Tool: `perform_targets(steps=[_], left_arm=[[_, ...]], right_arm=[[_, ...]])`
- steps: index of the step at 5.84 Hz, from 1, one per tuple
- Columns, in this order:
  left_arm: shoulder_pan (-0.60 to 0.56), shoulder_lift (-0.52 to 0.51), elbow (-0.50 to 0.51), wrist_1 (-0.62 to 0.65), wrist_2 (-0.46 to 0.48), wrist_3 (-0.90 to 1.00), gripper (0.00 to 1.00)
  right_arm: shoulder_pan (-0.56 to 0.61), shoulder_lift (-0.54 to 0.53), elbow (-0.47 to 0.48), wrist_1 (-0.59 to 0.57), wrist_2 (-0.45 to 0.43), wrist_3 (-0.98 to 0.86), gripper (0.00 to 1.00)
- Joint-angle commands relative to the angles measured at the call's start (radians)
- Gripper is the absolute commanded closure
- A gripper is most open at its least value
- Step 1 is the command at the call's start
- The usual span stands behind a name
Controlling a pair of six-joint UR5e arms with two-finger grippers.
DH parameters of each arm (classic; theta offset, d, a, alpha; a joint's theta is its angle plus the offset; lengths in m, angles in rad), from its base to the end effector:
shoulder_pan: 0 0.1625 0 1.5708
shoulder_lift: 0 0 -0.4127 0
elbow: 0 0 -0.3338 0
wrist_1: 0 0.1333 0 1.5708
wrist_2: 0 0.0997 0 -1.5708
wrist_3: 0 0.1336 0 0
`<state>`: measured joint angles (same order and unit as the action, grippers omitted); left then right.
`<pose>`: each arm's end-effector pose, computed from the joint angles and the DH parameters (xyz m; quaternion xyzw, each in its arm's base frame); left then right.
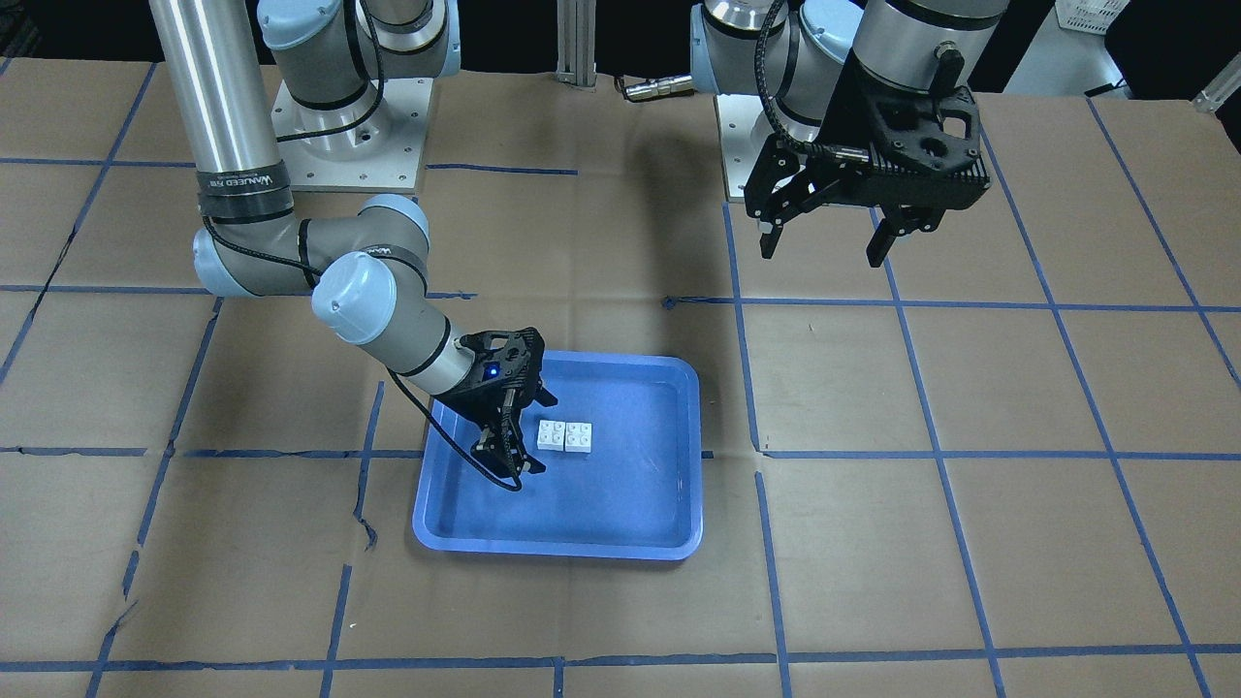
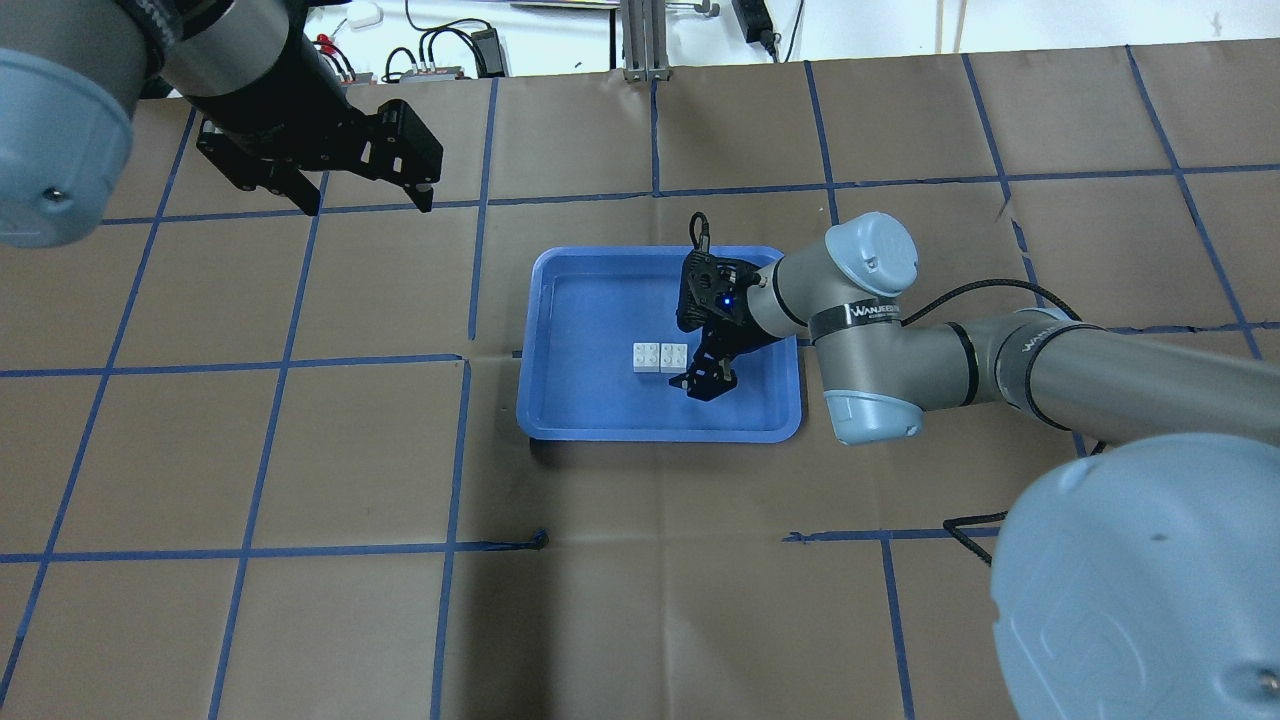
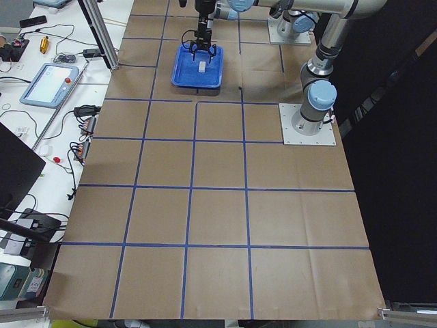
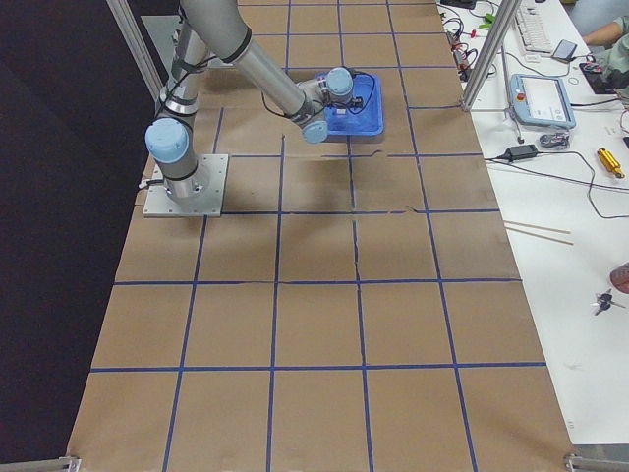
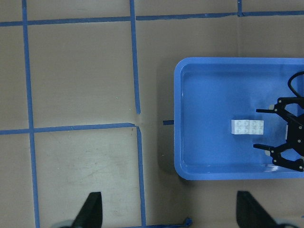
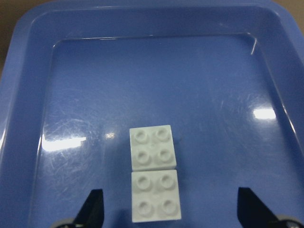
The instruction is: Assemble white blocks and place on blue tray
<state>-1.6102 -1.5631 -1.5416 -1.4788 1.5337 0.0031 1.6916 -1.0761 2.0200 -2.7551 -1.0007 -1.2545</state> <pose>-0.1557 -0.4406 0.4679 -0.0224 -0.9975 0.0640 0.0197 0.2660 -0.4869 0.1699 -0.6308 0.7148 -0.2470 0.1737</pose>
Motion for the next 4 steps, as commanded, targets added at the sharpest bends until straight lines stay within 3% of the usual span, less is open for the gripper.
perform_targets(steps=[1,4], left_arm=[[0.003,0.0,0.0,0.0,0.002,0.002,0.0],[0.004,0.0,0.001,0.0,0.0,0.002,0.0]], right_arm=[[-0.001,-0.004,-0.011,0.008,-0.007,0.01,0.0],[-0.004,-0.05,-0.014,0.102,-0.05,0.03,0.0]])
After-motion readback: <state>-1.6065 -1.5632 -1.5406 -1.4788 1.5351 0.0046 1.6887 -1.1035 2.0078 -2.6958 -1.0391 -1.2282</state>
